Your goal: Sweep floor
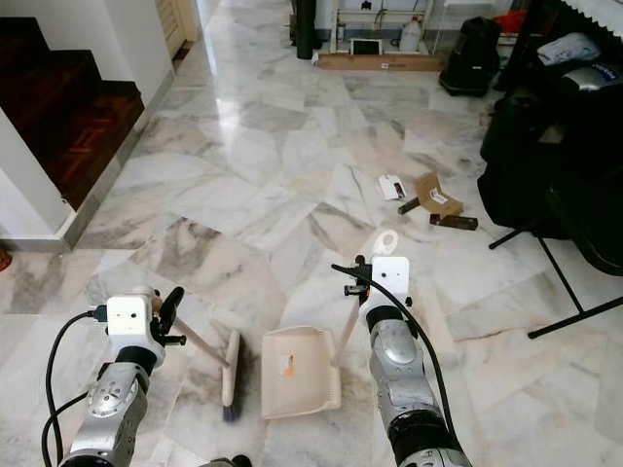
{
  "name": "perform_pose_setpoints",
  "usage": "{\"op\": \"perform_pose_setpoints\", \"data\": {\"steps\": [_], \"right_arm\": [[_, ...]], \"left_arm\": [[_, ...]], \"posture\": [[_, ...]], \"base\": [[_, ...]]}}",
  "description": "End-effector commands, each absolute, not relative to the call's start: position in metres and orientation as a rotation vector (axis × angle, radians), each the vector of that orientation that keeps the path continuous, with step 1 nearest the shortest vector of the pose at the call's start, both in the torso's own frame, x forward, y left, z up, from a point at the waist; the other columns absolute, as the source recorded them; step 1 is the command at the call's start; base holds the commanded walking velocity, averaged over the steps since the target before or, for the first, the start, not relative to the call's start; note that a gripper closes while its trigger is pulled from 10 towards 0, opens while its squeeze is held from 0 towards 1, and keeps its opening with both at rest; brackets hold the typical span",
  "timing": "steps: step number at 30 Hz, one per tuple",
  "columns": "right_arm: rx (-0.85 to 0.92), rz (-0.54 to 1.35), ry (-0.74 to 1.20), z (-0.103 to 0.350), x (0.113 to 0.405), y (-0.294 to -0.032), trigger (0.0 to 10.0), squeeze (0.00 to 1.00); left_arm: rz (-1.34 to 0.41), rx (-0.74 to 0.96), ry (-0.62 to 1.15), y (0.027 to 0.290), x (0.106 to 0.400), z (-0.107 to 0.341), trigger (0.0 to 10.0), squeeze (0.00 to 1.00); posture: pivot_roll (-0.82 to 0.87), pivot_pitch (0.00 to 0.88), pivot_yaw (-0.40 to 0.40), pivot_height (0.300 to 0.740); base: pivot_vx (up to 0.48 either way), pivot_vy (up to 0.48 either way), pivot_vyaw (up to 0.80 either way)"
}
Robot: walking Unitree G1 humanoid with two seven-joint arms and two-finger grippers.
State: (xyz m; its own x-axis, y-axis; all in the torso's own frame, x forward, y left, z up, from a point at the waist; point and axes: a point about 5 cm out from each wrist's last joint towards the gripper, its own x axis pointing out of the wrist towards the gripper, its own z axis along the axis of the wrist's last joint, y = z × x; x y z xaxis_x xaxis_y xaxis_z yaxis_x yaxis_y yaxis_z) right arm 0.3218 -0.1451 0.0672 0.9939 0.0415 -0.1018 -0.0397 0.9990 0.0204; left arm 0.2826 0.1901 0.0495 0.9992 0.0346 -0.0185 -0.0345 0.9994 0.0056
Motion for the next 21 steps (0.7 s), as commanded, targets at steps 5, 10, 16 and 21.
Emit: {"op": "perform_pose_setpoints", "data": {"steps": [5, 10, 16, 21], "right_arm": [[0.026, 0.071, 0.028, 0.0768, 0.3222, -0.1397, 10.0, 0.00], [0.041, 0.067, 0.023, 0.0777, 0.3233, -0.1401, 10.0, 0.00], [0.046, 0.076, 0.015, 0.0793, 0.3247, -0.1394, 10.0, 0.00], [0.038, 0.088, 0.012, 0.0784, 0.3236, -0.1369, 10.0, 0.00]], "left_arm": [[0.038, 0.011, -0.016, 0.1938, 0.2866, 0.0583, 10.0, 0.00], [0.038, 0.008, -0.017, 0.1927, 0.2877, 0.0587, 10.0, 0.00], [0.037, 0.005, -0.016, 0.1917, 0.2878, 0.0580, 10.0, 0.00], [0.040, 0.006, -0.017, 0.1933, 0.2877, 0.0583, 10.0, 0.00]], "posture": [[-0.01, 0.026, 0.014, 0.740], [-0.01, 0.015, 0.012, 0.740], [-0.01, 0.002, 0.008, 0.740], [0.00, 0.000, 0.010, 0.740]], "base": [[0.157, 0.000, 0.32], [0.288, 0.000, 0.28], [0.314, 0.000, 0.00], [0.336, 0.000, 0.00]]}}
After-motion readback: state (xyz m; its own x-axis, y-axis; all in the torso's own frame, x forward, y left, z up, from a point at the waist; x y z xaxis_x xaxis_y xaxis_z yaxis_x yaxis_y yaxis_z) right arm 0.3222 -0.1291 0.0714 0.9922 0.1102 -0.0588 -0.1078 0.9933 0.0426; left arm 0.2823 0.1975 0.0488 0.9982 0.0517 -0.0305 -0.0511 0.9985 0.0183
